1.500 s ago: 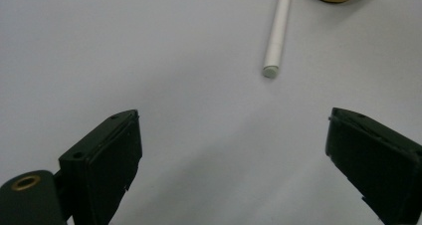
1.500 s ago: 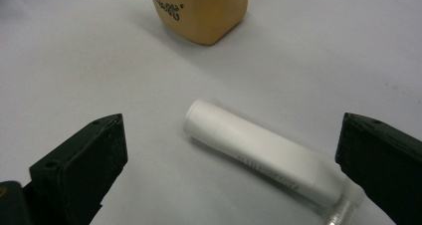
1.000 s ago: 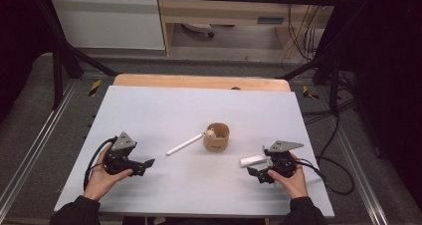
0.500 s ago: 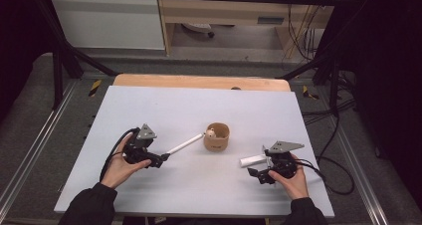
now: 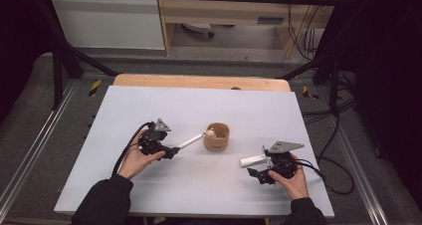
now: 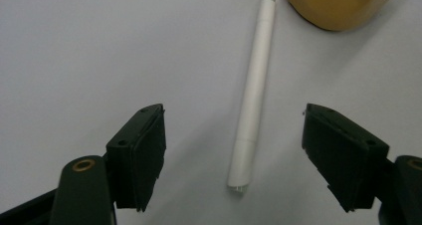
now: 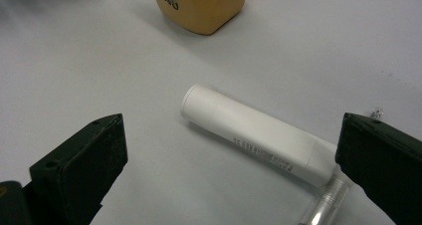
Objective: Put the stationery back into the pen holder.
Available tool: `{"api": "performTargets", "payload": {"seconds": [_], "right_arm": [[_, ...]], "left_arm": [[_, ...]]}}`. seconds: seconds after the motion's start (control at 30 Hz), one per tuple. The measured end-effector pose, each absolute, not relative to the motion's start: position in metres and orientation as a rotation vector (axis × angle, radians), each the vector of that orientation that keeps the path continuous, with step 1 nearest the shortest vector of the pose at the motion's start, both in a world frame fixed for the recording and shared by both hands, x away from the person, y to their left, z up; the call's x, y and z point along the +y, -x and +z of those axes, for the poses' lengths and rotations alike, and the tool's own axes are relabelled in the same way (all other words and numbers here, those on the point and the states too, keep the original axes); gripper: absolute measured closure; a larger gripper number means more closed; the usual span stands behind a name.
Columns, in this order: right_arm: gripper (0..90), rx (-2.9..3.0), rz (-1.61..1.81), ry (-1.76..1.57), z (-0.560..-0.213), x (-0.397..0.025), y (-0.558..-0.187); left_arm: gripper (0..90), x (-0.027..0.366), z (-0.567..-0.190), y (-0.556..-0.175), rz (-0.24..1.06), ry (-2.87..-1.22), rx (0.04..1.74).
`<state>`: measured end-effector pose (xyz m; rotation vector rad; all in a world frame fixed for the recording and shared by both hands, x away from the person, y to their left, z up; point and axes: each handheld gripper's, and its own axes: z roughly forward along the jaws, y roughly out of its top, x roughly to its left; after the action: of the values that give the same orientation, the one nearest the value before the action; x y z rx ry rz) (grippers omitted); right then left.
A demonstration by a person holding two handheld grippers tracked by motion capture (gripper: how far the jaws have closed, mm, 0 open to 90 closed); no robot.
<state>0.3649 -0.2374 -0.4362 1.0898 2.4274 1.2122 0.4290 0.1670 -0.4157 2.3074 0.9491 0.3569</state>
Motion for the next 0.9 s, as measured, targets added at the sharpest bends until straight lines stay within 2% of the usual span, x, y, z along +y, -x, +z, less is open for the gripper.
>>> {"api": "performTargets", "payload": {"seconds": [0.17,0.37,0.9], "right_arm": [[0.7,2.434,1.21,-1.094,-0.437,-0.237,-0.365],[0.7,2.436,1.213,-1.094,-0.437,-0.237,-0.365],[0.7,2.438,1.212,-1.085,-0.437,-0.236,-0.365]], "left_arm": [[32.7,0.157,-0.422,-0.436,0.33,-2.33,0.939],[45.1,0.148,-0.428,-0.442,0.293,-2.347,0.918],[73.4,0.144,-0.435,-0.444,0.291,-2.406,0.867]]}}
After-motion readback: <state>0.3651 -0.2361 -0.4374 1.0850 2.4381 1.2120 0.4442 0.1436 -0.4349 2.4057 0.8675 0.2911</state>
